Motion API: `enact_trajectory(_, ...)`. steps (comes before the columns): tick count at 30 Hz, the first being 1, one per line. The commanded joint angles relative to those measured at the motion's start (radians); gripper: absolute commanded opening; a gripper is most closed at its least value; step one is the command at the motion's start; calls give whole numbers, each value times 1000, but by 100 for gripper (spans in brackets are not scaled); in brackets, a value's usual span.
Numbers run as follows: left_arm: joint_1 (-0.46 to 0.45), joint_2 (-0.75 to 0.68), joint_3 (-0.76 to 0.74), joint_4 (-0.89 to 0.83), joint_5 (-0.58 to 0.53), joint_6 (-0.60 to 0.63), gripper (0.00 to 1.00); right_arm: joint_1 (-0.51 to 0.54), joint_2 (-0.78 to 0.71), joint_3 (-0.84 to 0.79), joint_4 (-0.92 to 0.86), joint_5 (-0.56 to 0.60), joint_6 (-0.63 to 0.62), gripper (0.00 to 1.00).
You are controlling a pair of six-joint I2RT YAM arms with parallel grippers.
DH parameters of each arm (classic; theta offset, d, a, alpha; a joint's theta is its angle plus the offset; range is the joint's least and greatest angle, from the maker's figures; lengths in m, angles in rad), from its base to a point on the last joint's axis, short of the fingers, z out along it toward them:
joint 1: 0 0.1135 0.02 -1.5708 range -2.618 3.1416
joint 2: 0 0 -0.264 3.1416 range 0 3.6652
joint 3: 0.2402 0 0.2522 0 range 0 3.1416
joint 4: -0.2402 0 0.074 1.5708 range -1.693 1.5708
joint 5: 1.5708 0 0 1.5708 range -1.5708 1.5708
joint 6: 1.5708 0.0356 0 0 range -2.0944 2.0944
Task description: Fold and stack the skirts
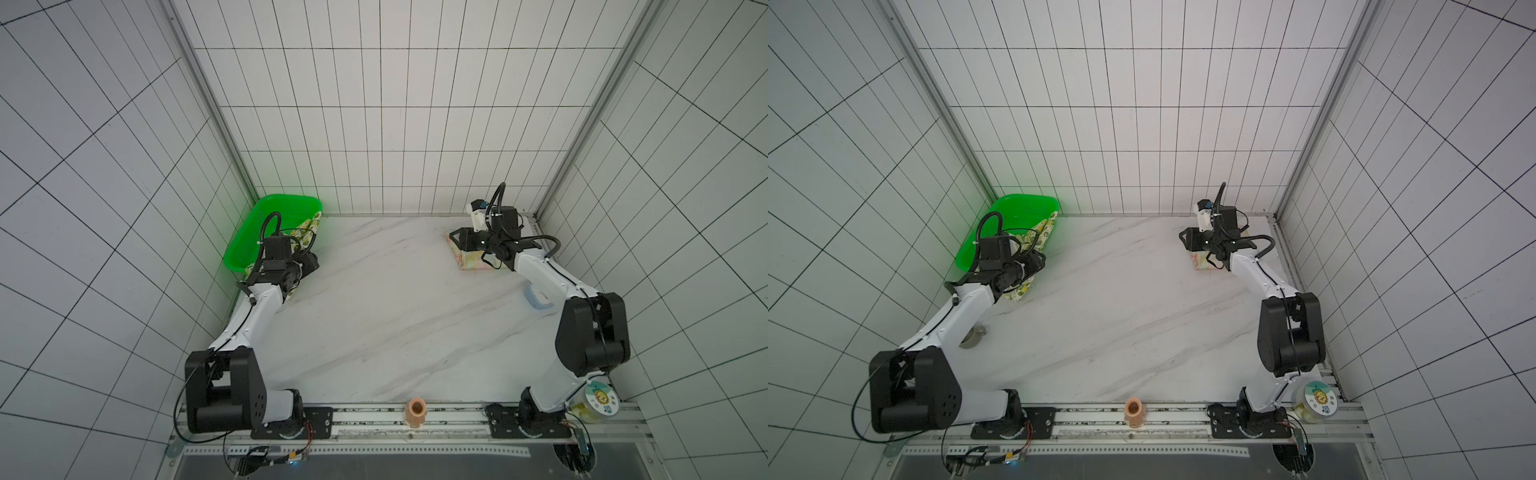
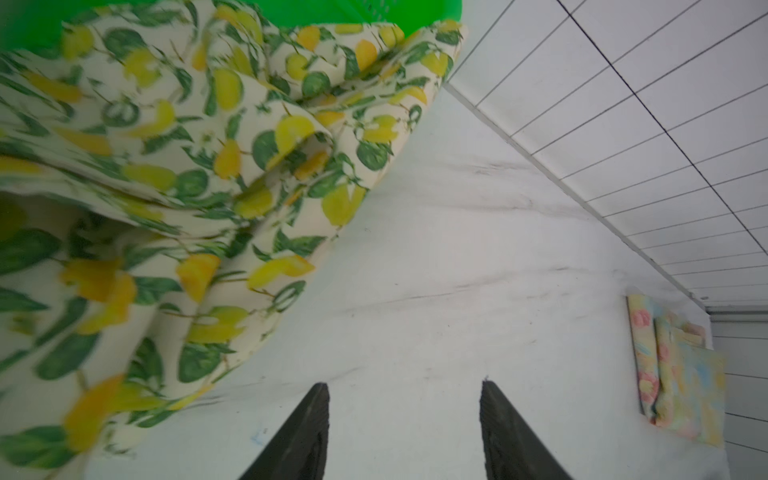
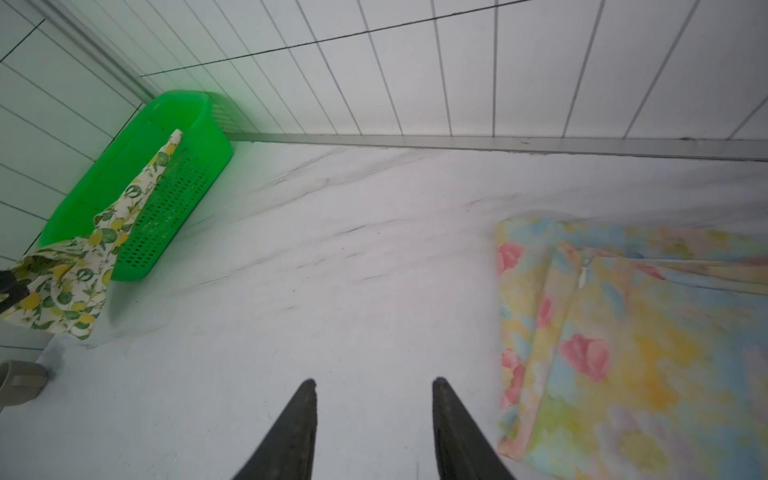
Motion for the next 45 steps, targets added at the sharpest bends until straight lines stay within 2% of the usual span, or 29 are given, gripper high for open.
enact_trajectory(1,19,12,110,-162,-140,87,59,52,0,-53,53,-14,35,45)
enact_trajectory(2,20,16,118,-163,-179,96,61,66,2,-60,64,-20,42,45)
enact_trajectory(4,23,31,115,-132,-255,78,78,88,5,-73,82,-40,54,45)
enact_trajectory(6,32,63,133,-122,-289,77,82,103,9,-74,88,-51,59,45)
enact_trajectory(10,62,115,182,-148,-379,102,82,115,13,-74,84,-61,52,45)
enact_trajectory(13,102,142,190,-137,-386,119,82,115,16,-81,85,-70,51,45)
enact_trajectory(18,119,207,231,-165,-472,175,82,117,32,-85,90,-109,49,45)
enact_trajectory(31,138,397,322,-235,-508,193,77,117,48,-99,85,-141,58,45)
enact_trajectory(34,137,412,323,-224,-497,189,72,117,42,-106,86,-140,53,45)
enact_trajectory(36,140,422,325,-222,-490,185,64,117,42,-106,81,-132,47,45)
enact_trajectory(38,144,422,328,-220,-475,182,49,117,41,-110,76,-125,48,44)
enact_trajectory(42,150,392,329,-200,-454,182,4,116,18,-133,82,-120,53,44)
enact_trajectory(43,150,379,327,-194,-449,179,0,117,13,-135,81,-117,50,44)
enact_trajectory(45,153,351,325,-184,-429,174,0,117,7,-132,64,-111,43,44)
